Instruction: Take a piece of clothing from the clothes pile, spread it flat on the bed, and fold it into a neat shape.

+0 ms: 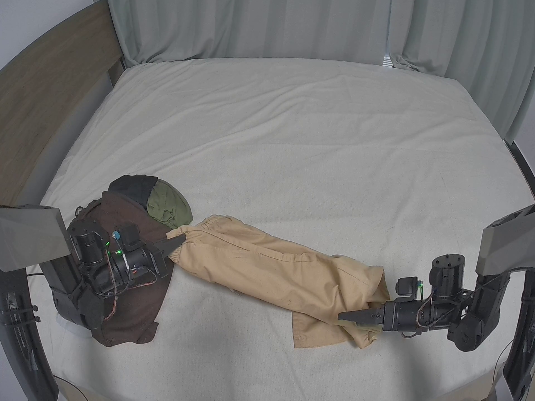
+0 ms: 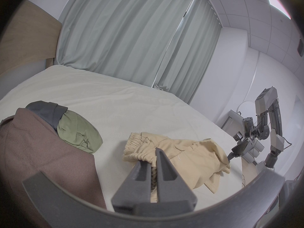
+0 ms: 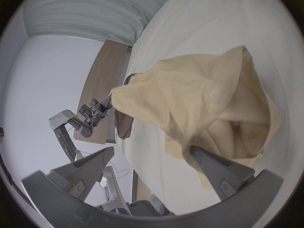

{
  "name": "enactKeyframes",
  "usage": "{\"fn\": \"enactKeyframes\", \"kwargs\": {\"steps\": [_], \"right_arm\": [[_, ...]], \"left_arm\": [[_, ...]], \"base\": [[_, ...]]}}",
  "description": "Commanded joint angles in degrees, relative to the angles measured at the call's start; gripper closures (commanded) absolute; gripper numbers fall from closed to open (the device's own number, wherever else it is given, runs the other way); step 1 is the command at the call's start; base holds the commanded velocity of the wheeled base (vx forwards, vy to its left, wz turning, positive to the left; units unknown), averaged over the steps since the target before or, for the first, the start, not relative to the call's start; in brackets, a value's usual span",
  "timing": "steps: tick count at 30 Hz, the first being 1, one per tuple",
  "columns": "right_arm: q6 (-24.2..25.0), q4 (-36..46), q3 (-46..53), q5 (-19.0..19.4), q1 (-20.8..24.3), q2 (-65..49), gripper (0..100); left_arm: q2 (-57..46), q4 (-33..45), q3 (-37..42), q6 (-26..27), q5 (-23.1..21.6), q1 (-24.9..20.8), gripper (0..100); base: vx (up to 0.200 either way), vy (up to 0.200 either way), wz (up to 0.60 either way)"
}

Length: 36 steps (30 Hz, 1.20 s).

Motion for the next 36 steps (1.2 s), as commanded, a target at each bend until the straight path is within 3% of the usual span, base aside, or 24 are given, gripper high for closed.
{"fn": "enactKeyframes", "kwargs": {"steps": [1,7,17,27,36], "right_arm": [[0.03,-2.47,-0.49,-0.04,-2.39,1.41,0],[0.03,-2.65,-3.47,-0.04,-6.96,1.32,0],[0.56,-2.29,-7.78,-0.31,-10.39,2.55,0],[1.18,-2.91,-14.20,-2.33,-12.59,7.03,0],[5.92,-4.84,-17.89,-1.89,-12.50,7.03,0]], "left_arm": [[0.09,-0.14,0.00,0.05,0.00,-0.03,100],[0.09,-0.14,0.09,0.05,0.00,-0.11,100],[0.09,-0.14,0.09,-0.03,0.00,-0.11,100],[0.09,-0.14,0.18,-0.03,0.00,-0.38,100],[0.18,-0.05,0.18,-0.03,0.00,-0.38,100]], "base": [[0.000,0.000,0.00],[0.000,0.000,0.00],[0.000,0.000,0.00],[0.000,0.000,0.00],[0.000,0.000,0.00]]}}
